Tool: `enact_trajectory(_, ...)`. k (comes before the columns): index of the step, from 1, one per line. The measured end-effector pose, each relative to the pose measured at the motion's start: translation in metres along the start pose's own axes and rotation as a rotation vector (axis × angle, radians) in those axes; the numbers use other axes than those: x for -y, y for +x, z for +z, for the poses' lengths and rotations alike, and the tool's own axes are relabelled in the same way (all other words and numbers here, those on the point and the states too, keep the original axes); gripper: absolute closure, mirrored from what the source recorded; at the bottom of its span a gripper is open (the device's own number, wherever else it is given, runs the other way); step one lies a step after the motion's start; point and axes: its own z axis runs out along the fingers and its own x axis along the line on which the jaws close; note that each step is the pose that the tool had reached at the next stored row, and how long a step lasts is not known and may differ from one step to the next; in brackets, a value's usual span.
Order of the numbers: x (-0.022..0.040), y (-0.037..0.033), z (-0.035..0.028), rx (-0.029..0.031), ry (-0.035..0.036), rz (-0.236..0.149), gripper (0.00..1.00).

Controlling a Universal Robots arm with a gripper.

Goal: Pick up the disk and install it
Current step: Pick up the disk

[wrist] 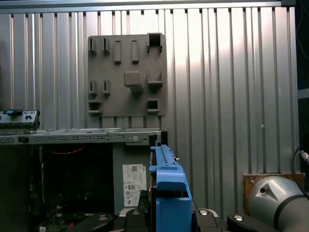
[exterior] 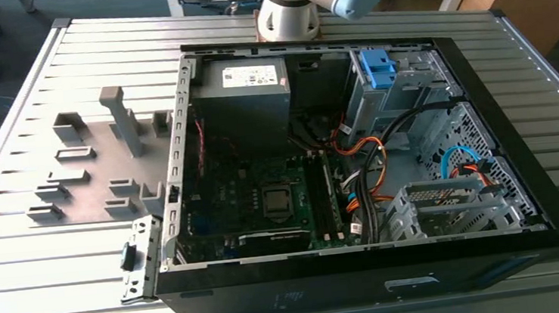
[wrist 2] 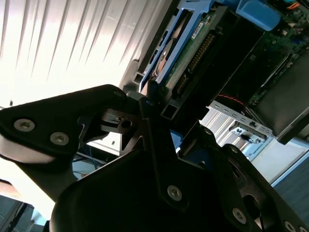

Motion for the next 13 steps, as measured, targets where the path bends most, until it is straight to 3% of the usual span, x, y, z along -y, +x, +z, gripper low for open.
enact_trajectory(13, 0.0224, -0.0009, -0.0001, 0.0000, -0.0004, 0.000, 0.64)
